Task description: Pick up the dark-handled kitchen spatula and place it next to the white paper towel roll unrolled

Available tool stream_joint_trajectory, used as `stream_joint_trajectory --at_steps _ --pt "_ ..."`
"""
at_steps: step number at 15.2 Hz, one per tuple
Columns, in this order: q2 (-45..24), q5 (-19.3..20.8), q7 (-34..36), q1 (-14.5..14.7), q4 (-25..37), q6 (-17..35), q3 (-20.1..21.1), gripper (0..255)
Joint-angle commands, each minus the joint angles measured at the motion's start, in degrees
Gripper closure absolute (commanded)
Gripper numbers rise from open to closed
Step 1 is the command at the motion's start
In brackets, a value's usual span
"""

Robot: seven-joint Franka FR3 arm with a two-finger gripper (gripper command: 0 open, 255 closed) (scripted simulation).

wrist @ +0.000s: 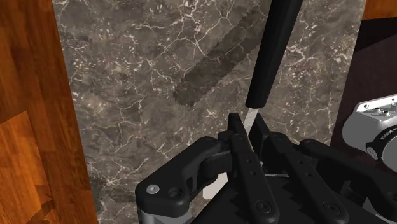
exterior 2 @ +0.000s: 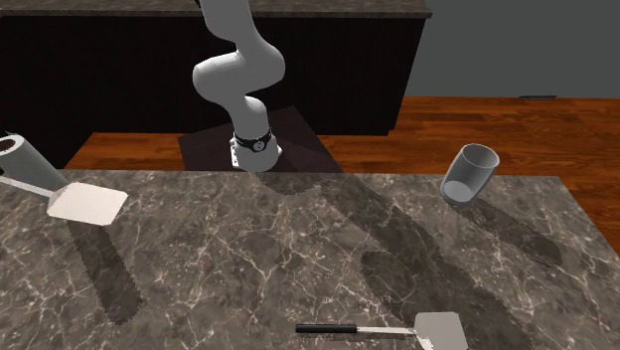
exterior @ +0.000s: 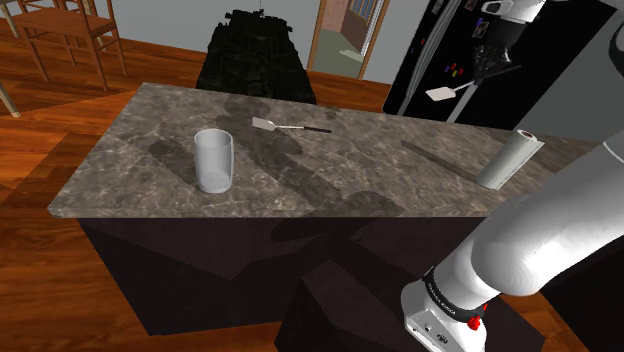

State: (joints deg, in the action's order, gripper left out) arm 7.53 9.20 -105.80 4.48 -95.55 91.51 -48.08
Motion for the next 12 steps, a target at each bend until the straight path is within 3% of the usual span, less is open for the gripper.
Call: stream_joint_trajectory --at_steps 1,4,12 --pt "-5.14 -3.77 -5.11 -1.1 3.22 0.73 -3.6 255" --pt "-11.99 -9.45 -11.19 -4.13 8.19 0.19 -6.63 255" --pt "-9.87 -7.66 -9.7 -3.45 0.39 6.7 -5.93 255"
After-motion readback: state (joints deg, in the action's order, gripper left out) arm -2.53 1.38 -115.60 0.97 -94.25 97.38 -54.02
